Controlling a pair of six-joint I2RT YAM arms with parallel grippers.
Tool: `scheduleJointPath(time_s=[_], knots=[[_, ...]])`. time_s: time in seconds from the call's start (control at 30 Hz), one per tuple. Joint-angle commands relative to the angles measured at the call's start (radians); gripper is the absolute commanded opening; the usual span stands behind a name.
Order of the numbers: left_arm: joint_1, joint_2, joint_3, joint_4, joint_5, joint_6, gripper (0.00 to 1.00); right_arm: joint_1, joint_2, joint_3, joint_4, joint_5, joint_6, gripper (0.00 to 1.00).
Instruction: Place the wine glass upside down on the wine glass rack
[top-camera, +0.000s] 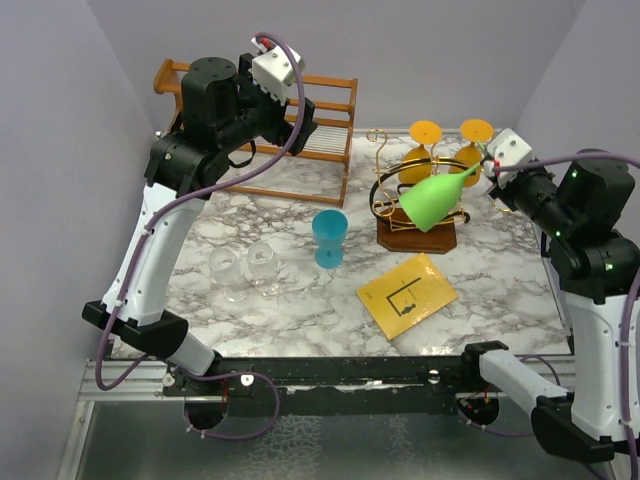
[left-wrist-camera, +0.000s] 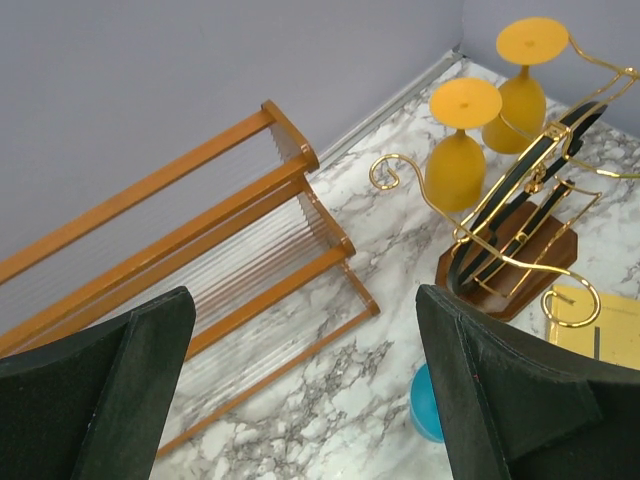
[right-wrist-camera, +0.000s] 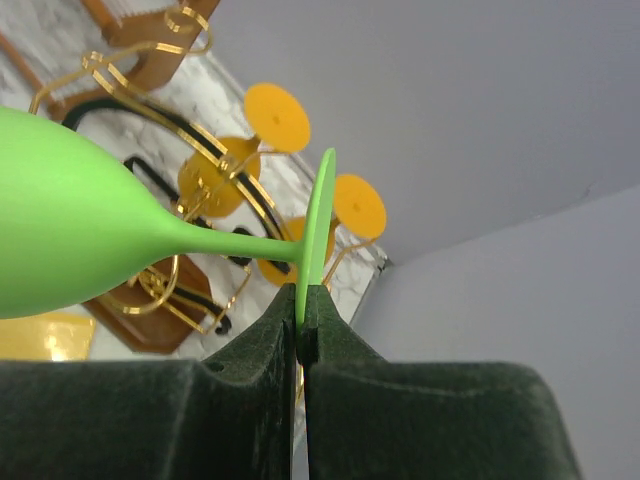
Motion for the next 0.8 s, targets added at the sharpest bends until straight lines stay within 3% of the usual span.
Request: scheduleJointPath(time_s=[0.0, 0.17, 0.4, 0.77], knots=[[0.019, -0.072, -0.090, 0.068, 0.033, -0.006, 0.95, 0.001, -0.080, -0.069, -0.177, 0.007, -0.207, 0.01], [0.044, -0.114, -0.180, 0.108, 0.069, -0.021, 0.95, 0.014, -0.144, -0.154, -0.217, 0.105, -0.273, 0.01], [0.097, -0.145, -0.249, 0.152, 0.111, -0.051, 0.94, 0.071, -0.131, -0.248, -0.158, 0.362, -0.367, 0.01], [0.112, -0.105, -0.218, 0.159, 0.159, -0.096, 0.93, 0.140, -0.052, -0.318, -0.011, 0.534, -0.475, 0.01]])
